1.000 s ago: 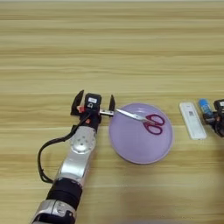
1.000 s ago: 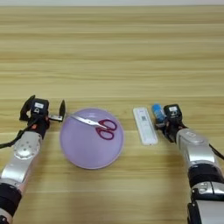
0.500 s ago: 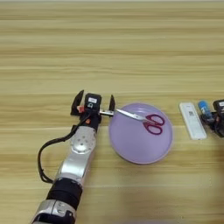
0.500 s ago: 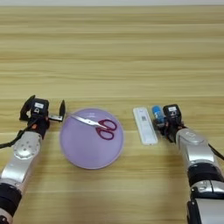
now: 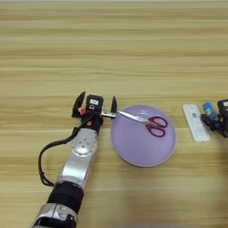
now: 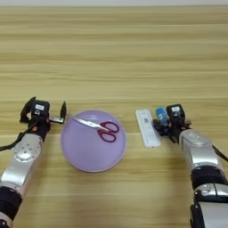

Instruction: Move the objects on the table

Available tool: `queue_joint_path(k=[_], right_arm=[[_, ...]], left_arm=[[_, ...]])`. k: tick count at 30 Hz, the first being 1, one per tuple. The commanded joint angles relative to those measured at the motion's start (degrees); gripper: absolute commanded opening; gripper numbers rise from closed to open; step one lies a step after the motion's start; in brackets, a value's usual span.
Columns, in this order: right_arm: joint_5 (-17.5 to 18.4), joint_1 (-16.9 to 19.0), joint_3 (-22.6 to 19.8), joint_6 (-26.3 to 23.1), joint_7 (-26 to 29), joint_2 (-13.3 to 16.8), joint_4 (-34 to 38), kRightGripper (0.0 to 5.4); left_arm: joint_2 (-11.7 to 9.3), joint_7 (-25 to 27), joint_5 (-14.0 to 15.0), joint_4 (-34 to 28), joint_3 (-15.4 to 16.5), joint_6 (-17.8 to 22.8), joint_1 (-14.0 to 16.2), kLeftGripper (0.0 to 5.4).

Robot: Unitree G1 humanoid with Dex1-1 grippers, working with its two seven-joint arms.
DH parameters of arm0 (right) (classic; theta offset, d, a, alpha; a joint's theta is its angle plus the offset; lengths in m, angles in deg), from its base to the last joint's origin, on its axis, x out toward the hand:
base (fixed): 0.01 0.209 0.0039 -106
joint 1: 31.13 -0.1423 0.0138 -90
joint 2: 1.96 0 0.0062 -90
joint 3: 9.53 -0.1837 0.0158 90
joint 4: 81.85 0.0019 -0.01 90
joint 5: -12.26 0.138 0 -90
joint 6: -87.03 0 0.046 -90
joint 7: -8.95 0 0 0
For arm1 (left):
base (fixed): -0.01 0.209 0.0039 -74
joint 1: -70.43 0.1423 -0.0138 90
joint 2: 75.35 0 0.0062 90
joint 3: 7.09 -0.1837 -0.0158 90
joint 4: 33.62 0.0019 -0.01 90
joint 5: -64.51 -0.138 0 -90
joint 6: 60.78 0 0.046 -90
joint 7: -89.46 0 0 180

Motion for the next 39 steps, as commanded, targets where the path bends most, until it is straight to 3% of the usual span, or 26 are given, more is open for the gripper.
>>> queue_joint_path(k=[1,10,21,28,32,39], right_arm=[[1.21,-0.52,-1.14,0.84,-0.08,-0.44,1.17,4.26],[1.84,0.07,-1.02,1.94,0.64,-0.81,2.95,5.32],[2.79,0.91,-1.04,2.96,2.27,-1.61,5.81,5.37],[3.01,2.41,-0.38,4.28,3.58,-2.29,9.78,5.37],[2.4,4.59,1.82,4.32,5.29,-2.77,15.1,5.37],[1.93,7.56,5.39,3.12,6.99,-3.68,22.57,5.37]], left_arm=[[-0.16,-0.16,-0.3,-0.67,0.0,0.85,0.06,5.4],[-0.01,-0.34,-0.37,-0.53,-0.03,0.85,-0.04,5.4],[0.28,-1.23,0.12,-0.83,0.74,-0.03,-0.25,5.4],[0.0,-4.83,-0.3,-1.09,2.91,0.0,-0.58,5.4],[-0.23,-6.87,-0.05,-1.11,4.46,0.07,-0.83,5.4],[-1.18,-4.67,0.44,-1.74,4.3,-0.39,-1.31,5.4]])
